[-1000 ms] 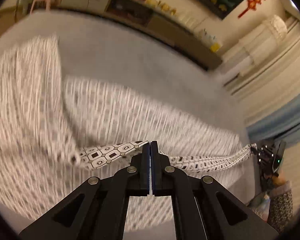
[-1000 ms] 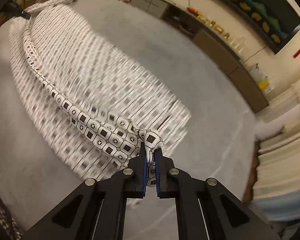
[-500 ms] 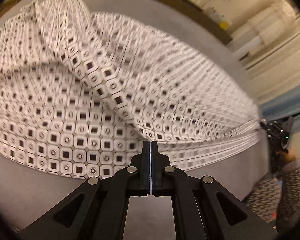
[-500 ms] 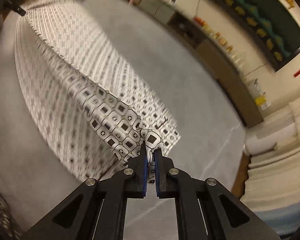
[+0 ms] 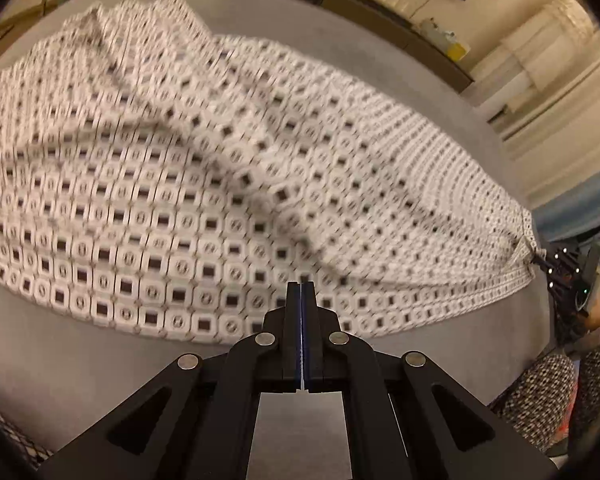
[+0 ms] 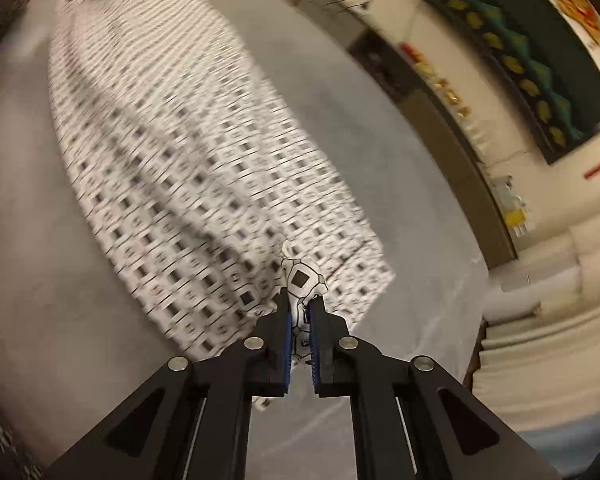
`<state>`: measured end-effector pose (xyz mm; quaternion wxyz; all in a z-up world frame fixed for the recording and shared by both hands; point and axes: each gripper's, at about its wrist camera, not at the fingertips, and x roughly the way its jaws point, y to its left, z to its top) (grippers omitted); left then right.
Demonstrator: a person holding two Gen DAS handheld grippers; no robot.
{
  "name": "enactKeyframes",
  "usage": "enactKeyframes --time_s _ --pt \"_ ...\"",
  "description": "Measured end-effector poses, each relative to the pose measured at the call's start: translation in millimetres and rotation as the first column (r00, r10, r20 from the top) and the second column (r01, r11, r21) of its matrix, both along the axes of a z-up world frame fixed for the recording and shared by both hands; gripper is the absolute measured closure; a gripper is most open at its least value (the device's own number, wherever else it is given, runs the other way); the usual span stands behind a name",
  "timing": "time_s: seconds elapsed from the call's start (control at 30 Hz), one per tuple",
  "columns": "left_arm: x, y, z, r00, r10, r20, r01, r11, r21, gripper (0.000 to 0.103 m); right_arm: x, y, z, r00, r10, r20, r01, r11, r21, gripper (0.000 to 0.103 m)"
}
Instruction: Fold clothes
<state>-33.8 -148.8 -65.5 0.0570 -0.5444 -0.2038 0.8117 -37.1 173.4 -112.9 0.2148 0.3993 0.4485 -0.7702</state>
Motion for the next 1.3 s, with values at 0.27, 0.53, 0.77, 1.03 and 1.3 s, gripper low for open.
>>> enactKeyframes --time_s 0.27,0.53,0.77,1.03,1.3 --pt "4.0 -112.4 56.1 0.959 0.249 -0.132 -0.243 0.968 0.059 0.097 15.5 5.7 49.3 0.981 -0.094 0.172 0.123 0.978 -0.169 0.076" --pt "-20.8 -268.5 22.2 0.870 0.492 -0.038 -0.492 0.857 -0.155 0.096 -50.8 -90.7 36.2 0.957 -0.138 0.255 0.220 0.918 -0.330 0.068" --pt "4.4 -317.8 16.0 0.819 0.572 -0.035 -0.573 0.817 -0.061 0.095 -98.2 -198.8 22.1 0.917 -0.172 0.360 0.298 0.896 -0.330 0.069" --pt "8.2 -337.5 13.0 0.803 0.596 -0.032 -0.596 0.802 -0.026 0.095 -146.0 -349.0 66.5 0.916 -0.092 0.390 0.279 0.845 -0.456 0.047" --pt "0.8 -329.5 13.0 0.839 0.540 -0.067 -0.544 0.835 -0.089 0.094 -240.0 -536.2 19.0 0.864 -0.082 0.496 0.375 0.763 -0.527 0.040"
